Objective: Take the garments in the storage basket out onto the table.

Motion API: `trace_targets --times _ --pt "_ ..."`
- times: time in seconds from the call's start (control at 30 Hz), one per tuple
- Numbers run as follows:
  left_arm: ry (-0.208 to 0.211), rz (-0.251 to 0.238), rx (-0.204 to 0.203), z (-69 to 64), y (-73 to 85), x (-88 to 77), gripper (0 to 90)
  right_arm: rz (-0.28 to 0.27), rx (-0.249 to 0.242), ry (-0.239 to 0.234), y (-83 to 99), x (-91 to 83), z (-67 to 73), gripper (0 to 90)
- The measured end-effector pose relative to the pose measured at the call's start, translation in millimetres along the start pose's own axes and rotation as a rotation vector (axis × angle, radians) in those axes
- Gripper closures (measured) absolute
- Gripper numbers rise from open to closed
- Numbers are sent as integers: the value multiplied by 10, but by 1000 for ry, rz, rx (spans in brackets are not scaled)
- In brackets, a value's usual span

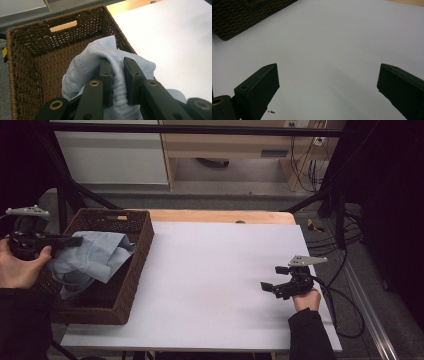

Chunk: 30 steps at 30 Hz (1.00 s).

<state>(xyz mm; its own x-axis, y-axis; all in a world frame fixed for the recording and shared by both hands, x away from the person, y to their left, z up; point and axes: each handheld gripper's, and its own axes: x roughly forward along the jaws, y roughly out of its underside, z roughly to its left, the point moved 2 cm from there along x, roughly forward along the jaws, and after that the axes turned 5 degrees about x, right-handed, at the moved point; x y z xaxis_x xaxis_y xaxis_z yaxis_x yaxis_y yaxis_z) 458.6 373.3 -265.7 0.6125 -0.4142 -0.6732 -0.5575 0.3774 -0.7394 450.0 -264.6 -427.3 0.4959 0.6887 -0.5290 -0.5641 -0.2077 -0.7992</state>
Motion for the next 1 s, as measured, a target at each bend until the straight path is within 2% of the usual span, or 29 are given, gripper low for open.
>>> trace_targets --times 0.23,0.47,1.0 --pt "-10 -8 0 -1 -36 -123 776 -3 -1 -2 -1 -3 0 47" --pt "-17 -7 3 -6 -55 -175 776 -2 -2 -3 -1 -1 0 47" --pt "-7 -32 22 -84 -144 -325 776 -2 -2 -3 -1 -2 -1 47"
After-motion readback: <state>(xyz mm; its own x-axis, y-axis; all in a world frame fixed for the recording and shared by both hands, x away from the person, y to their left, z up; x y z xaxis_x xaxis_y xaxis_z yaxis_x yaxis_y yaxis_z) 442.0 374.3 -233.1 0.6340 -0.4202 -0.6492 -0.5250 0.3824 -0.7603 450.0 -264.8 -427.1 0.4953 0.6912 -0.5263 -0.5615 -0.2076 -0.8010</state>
